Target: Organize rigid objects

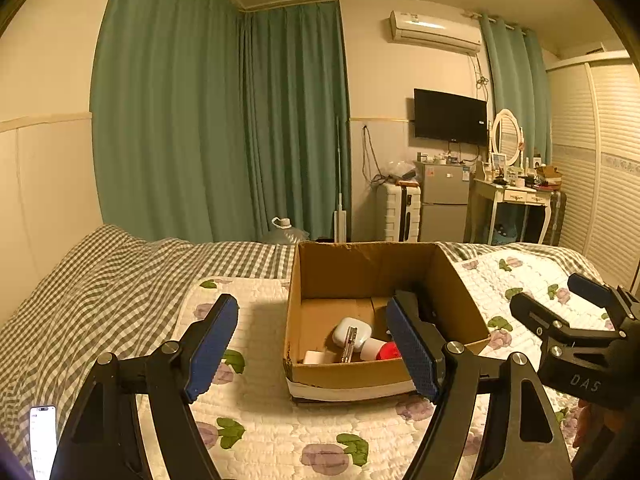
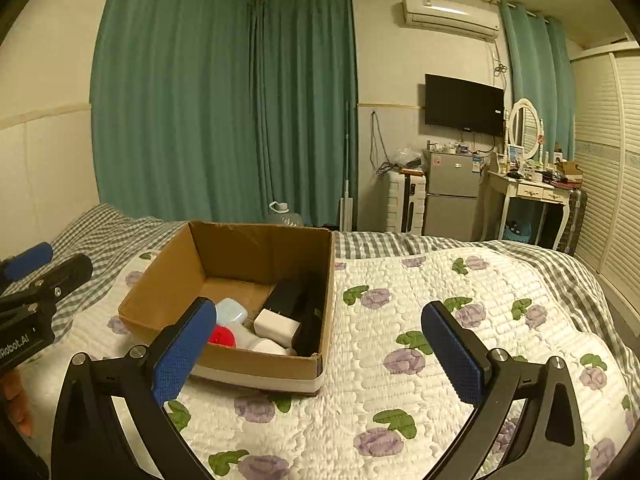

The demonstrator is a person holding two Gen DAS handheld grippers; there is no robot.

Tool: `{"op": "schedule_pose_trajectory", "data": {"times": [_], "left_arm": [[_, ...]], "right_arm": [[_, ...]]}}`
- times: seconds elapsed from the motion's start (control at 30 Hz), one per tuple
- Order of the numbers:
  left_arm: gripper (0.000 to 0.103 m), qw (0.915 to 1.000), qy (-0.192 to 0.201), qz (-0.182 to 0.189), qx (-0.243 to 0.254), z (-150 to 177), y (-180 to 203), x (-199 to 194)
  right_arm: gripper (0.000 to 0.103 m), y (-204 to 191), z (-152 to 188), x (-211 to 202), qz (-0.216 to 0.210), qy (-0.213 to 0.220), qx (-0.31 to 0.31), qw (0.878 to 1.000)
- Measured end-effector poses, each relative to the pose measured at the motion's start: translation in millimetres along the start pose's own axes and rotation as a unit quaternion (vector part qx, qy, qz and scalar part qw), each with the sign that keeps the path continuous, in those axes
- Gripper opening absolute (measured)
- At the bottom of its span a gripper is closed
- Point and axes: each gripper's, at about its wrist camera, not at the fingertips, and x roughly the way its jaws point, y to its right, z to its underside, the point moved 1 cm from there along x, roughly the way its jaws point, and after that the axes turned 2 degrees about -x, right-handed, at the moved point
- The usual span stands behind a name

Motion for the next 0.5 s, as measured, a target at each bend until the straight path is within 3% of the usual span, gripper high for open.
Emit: {"op": "schedule_pose_trajectory", "data": {"times": [0.5], "left_arm": [[0.08,0.9999,-0.014,0.007,-0.003,1.7,4.7,2.1]], "right_arm": [[0.103,2.5,-0.2,-1.6,0.002,-0.004,0.004,1.0]]}}
